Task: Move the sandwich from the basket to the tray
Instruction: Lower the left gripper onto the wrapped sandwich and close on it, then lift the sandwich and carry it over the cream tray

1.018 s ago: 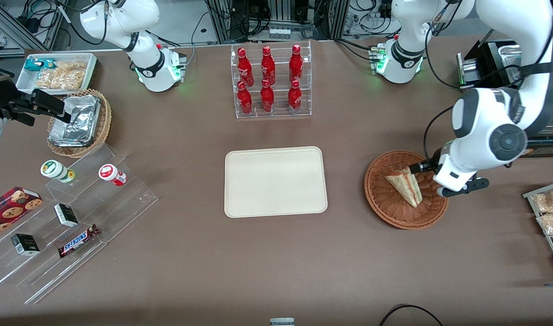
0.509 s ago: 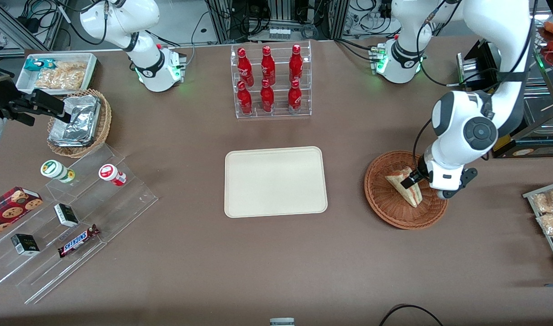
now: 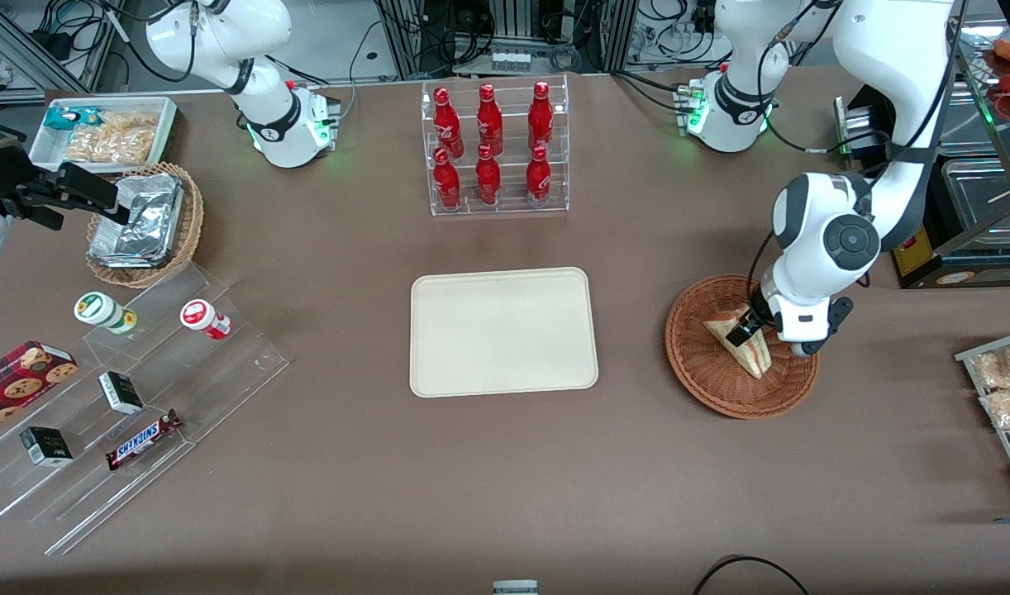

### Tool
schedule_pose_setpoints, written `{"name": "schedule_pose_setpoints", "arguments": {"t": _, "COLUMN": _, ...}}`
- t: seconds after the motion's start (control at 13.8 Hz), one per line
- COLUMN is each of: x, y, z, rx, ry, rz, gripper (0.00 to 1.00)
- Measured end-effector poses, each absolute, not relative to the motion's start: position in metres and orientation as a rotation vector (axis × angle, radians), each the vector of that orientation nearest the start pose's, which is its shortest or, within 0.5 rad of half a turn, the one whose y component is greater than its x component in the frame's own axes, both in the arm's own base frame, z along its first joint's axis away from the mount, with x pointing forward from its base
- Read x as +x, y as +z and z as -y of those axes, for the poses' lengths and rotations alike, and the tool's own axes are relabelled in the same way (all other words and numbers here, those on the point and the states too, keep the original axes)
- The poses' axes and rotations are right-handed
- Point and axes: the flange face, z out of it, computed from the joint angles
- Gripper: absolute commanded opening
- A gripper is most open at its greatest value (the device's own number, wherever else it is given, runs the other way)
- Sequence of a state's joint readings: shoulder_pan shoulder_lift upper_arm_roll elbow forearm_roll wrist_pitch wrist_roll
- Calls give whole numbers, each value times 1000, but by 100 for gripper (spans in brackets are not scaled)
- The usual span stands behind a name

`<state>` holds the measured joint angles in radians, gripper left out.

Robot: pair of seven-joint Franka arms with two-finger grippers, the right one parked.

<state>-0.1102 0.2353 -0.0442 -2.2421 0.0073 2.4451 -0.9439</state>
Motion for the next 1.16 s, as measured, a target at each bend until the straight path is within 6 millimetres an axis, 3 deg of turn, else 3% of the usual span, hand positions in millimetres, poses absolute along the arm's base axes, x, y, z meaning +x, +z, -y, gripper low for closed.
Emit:
{"name": "schedule_pose_setpoints", "arguments": {"t": 0.15, "x": 533, "y": 245, "z": 83, "rx": -2883, "ry": 66, "rz": 1201, "gripper": 53}}
{"name": "schedule_pose_setpoints", "arguments": {"t": 0.22, "x": 532, "y": 239, "z": 83, "rx": -2877, "ry": 77, "rz": 1205, "gripper": 23}}
{"name": "schedule_pose_setpoints", "arguments": {"t": 0.29, "x": 532, "y": 236, "z": 83, "rx": -2873, "ry": 85, "rz": 1209, "gripper": 12}}
{"name": "schedule_pose_setpoints", "arguments": {"t": 0.58, "x": 541, "y": 247, "z": 83, "rx": -2874, "ry": 79, "rz": 1213, "gripper": 8}}
{"name": "schedule_pose_setpoints", "arguments": {"t": 0.73, "x": 555, "y": 270, "z": 85, "rx": -2861, "ry": 150, "rz": 1162, "gripper": 8}}
{"name": "schedule_pose_setpoints", "arguments": {"t": 0.87, "x": 568, "y": 303, "z": 89, "rx": -2897, "ry": 251, "rz": 965, "gripper": 7}}
{"name": "schedule_pose_setpoints", "arguments": {"t": 1.02, "x": 573, "y": 321, "z": 111, "rx": -2958, "ry": 291, "rz": 747, "gripper": 6}}
{"name": "schedule_pose_setpoints", "arguments": {"t": 1.16, "x": 570, "y": 315, "z": 157, "rx": -2992, "ry": 298, "rz": 595, "gripper": 6}}
